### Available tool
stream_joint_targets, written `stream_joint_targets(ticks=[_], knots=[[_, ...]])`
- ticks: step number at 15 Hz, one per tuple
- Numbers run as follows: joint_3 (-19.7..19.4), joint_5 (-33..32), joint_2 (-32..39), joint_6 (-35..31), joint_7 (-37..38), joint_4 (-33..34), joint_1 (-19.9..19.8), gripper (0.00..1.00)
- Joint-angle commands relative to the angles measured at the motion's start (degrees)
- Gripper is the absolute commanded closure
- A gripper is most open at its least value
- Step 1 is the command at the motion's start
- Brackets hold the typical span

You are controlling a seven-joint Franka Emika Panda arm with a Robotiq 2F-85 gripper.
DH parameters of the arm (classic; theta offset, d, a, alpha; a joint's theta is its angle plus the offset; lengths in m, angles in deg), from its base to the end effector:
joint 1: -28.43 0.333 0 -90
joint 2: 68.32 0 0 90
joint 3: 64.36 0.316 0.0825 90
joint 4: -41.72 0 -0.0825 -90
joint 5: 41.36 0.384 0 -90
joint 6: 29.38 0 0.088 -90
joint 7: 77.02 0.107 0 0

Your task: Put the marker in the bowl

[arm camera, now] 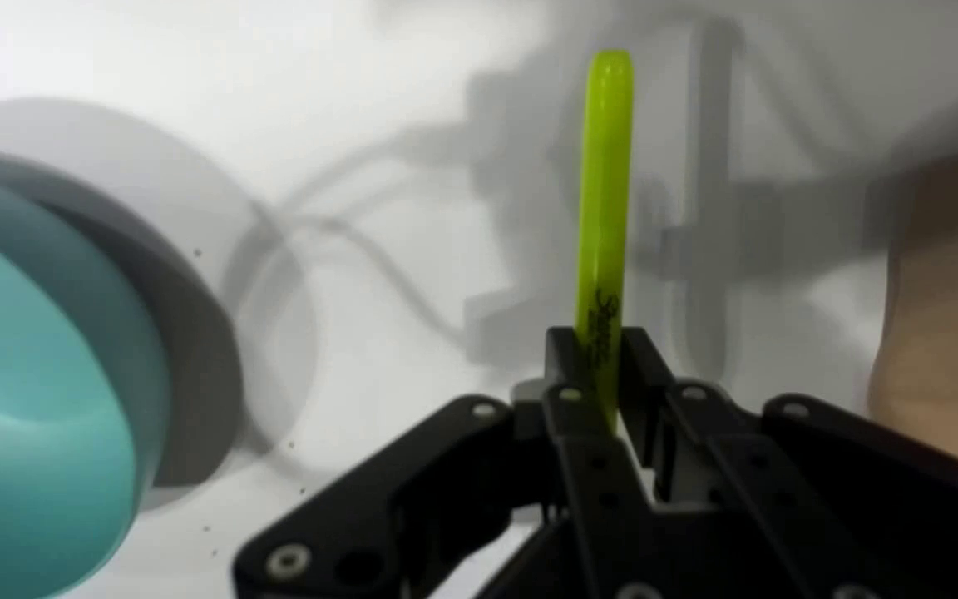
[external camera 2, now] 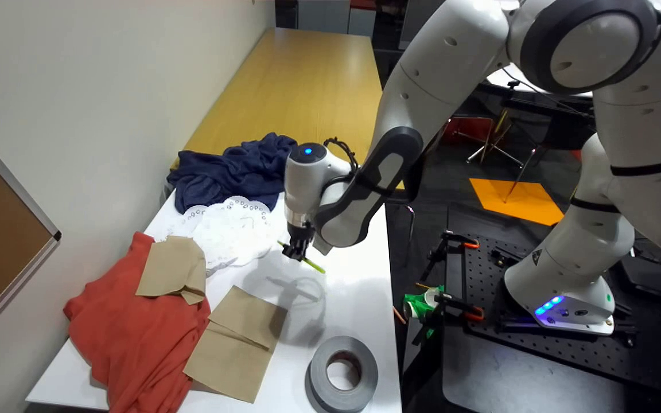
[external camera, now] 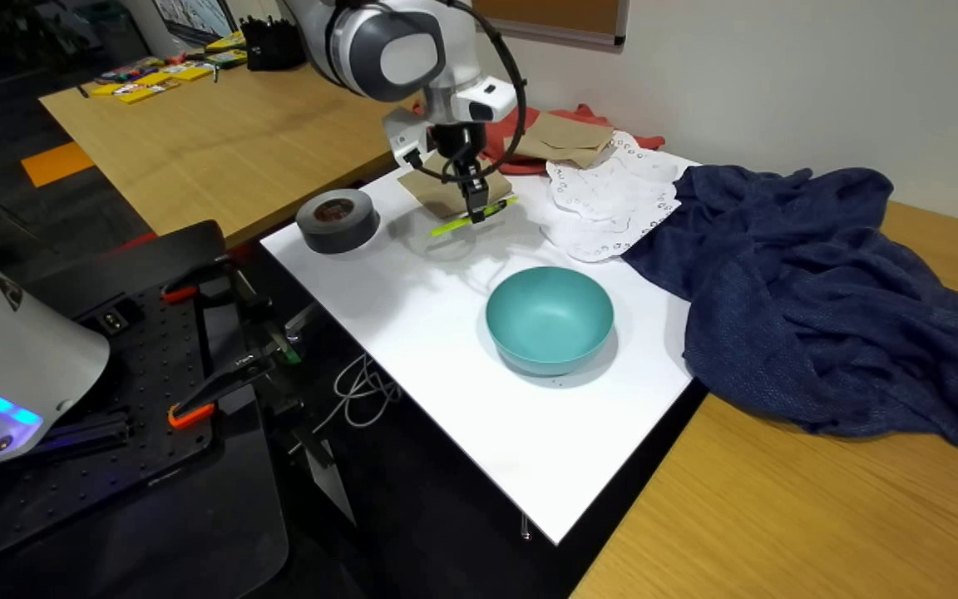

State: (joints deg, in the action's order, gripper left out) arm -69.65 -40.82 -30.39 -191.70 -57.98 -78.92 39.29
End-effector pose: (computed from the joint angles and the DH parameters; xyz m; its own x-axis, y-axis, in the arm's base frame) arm 0.5694 0.0532 0.1048 0.9723 -0.2189 0.0815 -0.2218 -0.9747 0.0282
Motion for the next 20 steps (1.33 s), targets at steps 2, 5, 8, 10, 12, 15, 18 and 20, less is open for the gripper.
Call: stream_joint_targets(ticks=[2,5,8,10,12,15,18,20], knots=[[-10.6,-2.7,-10.7,-2.4,5.6,-6.9,4.2,0.96],[-18.2,-7.0,-12.8,-2.2,10.9,-7.3,6.8,0.96],[-24.1,-10.8,-11.9,-2.0,16.8,-6.4,8.3,0.96],[-25.2,-11.6,-11.3,-2.1,18.6,-6.1,7.6,0.96],[-24.5,-10.8,-10.9,-2.6,18.9,-5.9,6.1,0.96],[-22.9,-9.6,-10.2,-3.1,18.4,-5.8,3.9,0.96],[-21.1,-8.0,-9.1,-3.5,17.6,-5.6,1.7,0.96],[-19.7,-6.6,-8.4,-3.4,17.2,-5.5,0.3,0.96]])
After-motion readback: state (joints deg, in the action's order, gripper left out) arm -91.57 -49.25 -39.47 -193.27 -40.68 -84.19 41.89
